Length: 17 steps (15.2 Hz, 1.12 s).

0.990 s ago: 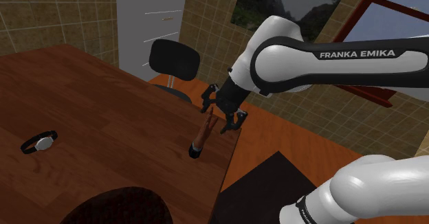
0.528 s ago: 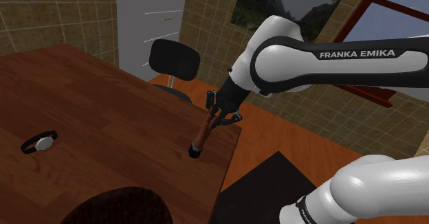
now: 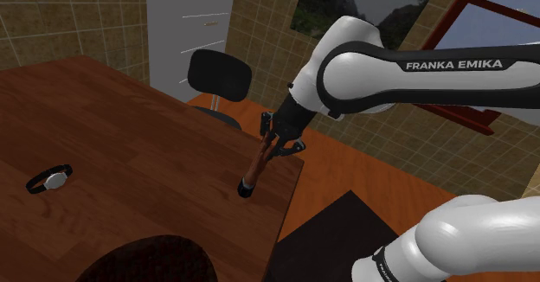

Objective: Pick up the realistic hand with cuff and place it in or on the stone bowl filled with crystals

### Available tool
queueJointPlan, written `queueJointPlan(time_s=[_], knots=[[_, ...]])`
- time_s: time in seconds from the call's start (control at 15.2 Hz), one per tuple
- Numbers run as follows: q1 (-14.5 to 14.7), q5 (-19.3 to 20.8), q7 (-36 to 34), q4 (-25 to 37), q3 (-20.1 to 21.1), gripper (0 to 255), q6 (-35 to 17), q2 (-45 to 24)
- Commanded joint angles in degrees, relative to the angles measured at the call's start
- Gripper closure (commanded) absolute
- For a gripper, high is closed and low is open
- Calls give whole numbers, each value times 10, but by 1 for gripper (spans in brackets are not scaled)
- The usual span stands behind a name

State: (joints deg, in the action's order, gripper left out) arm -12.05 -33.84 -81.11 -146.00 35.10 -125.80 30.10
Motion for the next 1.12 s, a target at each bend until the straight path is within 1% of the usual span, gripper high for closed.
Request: queueJointPlan(time_s=[0.0,1.06], knots=[[0,4,-3,9,-5,255,16,7],[-8,38,-31,104,-44,255,145,43]])
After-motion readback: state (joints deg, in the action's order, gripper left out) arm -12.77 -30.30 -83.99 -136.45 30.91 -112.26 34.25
